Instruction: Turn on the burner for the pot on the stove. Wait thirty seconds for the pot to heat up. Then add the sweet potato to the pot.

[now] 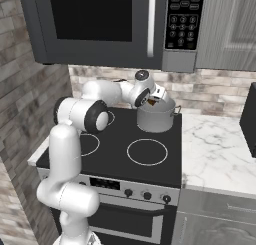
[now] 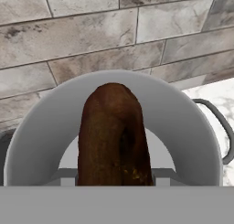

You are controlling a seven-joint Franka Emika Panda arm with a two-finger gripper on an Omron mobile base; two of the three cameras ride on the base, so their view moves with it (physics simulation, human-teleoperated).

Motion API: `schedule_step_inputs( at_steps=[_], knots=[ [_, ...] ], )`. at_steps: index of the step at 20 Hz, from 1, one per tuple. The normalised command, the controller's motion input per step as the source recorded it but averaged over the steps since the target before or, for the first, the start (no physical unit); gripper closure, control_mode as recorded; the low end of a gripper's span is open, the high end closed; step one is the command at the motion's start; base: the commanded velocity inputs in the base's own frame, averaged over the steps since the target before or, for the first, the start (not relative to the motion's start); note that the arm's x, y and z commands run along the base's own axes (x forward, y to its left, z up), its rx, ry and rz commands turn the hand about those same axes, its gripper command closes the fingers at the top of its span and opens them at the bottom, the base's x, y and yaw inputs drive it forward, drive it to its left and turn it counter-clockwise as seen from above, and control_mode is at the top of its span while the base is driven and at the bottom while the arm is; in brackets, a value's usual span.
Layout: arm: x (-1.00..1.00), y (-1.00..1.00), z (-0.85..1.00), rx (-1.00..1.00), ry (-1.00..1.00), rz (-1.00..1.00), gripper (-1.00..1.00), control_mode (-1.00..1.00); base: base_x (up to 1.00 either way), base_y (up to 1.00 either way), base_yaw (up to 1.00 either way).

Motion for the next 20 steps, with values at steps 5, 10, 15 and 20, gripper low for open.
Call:
schedule_step_inputs(
  at_steps=[5, 10, 15, 20],
  knots=[
    [0.07, 0.00, -0.12, 0.00, 0.03, 0.00, 1.00, -1.00, 0.00, 0.00, 0.00],
    [0.06, 0.00, -0.17, 0.00, 0.03, 0.00, 1.00, -1.00, 0.00, 0.00, 0.00],
    [0.07, 0.00, -0.06, 0.00, 0.02, 0.00, 1.00, -1.00, 0.00, 0.00, 0.00],
    [0.11, 0.00, -0.03, 0.00, 0.02, 0.00, 1.00, -1.00, 0.00, 0.00, 0.00]
  ],
)
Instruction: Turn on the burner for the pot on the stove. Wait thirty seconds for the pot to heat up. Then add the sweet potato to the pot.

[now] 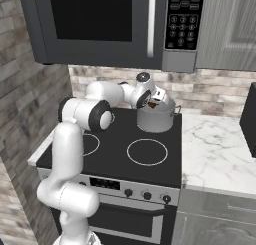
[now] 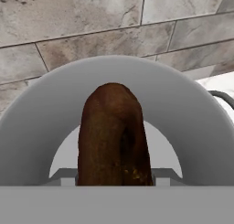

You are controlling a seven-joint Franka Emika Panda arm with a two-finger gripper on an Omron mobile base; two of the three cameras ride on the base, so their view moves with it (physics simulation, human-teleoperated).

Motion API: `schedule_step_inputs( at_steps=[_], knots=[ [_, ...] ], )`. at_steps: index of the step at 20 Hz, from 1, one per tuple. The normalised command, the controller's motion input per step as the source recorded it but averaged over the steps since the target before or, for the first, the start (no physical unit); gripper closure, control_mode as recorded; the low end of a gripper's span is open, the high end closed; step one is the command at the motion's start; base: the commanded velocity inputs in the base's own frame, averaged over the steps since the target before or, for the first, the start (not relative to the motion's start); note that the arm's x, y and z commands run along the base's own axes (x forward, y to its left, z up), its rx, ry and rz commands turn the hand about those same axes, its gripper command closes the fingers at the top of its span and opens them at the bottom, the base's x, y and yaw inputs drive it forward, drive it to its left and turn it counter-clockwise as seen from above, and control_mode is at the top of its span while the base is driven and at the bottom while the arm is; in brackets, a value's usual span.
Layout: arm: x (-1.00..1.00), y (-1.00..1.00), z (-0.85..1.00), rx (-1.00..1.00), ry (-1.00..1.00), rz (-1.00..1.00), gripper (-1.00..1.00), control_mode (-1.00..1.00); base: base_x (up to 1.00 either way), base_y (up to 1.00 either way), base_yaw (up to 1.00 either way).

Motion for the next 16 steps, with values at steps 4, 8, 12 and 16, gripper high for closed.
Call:
schedule_step_inputs(
  at_steps=[4, 8, 12, 16],
  knots=[
    [0.16, 0.00, -0.05, 0.00, 0.02, 0.00, 1.00, -1.00, 0.00, 0.00, 0.00],
    [0.18, 0.00, -0.05, 0.00, 0.01, 0.00, 1.00, -1.00, 0.00, 0.00, 0.00],
    [0.17, -0.01, -0.07, 0.00, 0.01, 0.00, 1.00, -1.00, 0.00, 0.00, 0.00],
    [0.13, -0.03, -0.12, 0.00, 0.01, 0.00, 1.00, -1.00, 0.00, 0.00, 0.00]
  ],
)
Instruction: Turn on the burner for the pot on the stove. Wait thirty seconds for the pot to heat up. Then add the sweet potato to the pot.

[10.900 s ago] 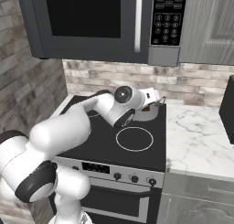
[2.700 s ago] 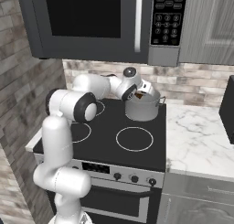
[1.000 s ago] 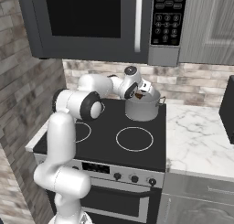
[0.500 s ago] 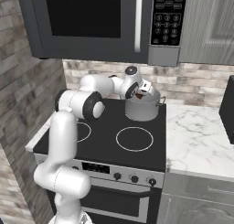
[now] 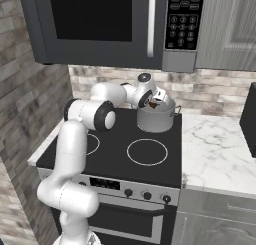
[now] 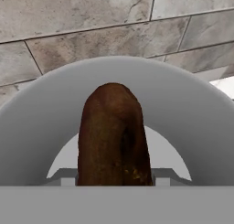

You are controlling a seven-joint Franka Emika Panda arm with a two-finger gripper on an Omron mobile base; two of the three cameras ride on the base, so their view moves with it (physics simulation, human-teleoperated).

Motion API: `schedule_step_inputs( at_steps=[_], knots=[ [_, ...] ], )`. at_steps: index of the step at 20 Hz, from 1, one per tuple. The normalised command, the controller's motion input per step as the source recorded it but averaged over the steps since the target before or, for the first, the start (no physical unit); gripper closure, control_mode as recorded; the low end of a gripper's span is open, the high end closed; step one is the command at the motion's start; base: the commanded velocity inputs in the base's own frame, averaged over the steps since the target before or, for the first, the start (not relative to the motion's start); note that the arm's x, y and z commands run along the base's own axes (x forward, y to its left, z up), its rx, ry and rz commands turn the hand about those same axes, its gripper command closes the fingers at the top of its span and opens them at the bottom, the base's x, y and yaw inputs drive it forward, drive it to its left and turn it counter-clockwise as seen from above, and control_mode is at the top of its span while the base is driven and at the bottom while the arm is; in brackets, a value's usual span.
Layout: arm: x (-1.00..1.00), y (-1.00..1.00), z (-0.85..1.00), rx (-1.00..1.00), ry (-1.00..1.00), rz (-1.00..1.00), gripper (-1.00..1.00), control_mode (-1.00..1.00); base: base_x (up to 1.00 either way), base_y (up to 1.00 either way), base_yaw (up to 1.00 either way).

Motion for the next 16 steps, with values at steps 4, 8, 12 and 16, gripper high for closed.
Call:
schedule_step_inputs(
  at_steps=[4, 8, 12, 16],
  knots=[
    [0.08, -0.04, -0.13, 0.00, 0.01, 0.00, 1.00, -1.00, 0.00, 0.00, 0.00],
    [0.08, -0.04, -0.13, 0.00, 0.01, 0.00, 1.00, -1.00, 0.00, 0.00, 0.00],
    [0.10, -0.04, -0.10, 0.00, 0.01, 0.00, 1.00, -1.00, 0.00, 0.00, 0.00],
    [0.11, -0.05, -0.08, 0.00, 0.00, 0.00, 1.00, -1.00, 0.00, 0.00, 0.00]
  ],
)
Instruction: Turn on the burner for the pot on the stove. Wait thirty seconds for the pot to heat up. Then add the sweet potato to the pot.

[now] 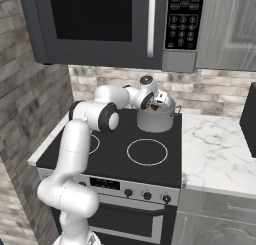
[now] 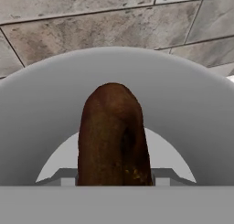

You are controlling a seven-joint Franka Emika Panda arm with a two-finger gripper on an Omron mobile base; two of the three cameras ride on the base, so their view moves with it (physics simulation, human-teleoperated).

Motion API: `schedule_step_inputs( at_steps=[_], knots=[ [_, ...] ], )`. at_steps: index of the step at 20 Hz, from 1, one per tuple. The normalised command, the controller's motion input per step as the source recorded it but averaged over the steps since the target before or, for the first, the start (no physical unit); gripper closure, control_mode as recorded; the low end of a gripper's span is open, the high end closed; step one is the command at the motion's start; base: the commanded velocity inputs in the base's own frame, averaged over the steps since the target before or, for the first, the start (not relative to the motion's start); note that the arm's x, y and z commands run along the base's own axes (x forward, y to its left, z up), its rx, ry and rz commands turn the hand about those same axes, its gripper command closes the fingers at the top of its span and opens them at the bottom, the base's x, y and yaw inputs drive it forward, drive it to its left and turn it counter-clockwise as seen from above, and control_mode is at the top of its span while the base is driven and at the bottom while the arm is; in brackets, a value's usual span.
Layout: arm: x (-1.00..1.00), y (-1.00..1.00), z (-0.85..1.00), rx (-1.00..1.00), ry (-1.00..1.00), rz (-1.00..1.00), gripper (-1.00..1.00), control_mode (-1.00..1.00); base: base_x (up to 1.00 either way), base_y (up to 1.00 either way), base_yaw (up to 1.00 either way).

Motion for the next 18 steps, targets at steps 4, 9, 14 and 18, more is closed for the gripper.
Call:
schedule_step_inputs(
  at_steps=[4, 9, 14, 18],
  knots=[
    [0.11, -0.04, -0.09, 0.00, 0.00, 0.00, 1.00, -1.00, 0.00, 0.00, 0.00],
    [0.21, -0.04, -0.01, 0.00, 0.00, 0.00, 1.00, -1.00, 0.00, 0.00, 0.00],
    [0.28, -0.01, 0.00, 0.00, 0.00, 0.00, 1.00, -1.00, 0.00, 0.00, 0.00],
    [0.12, 0.00, -0.08, 0.00, 0.00, 0.00, 1.00, -1.00, 0.00, 0.00, 0.00]
  ],
)
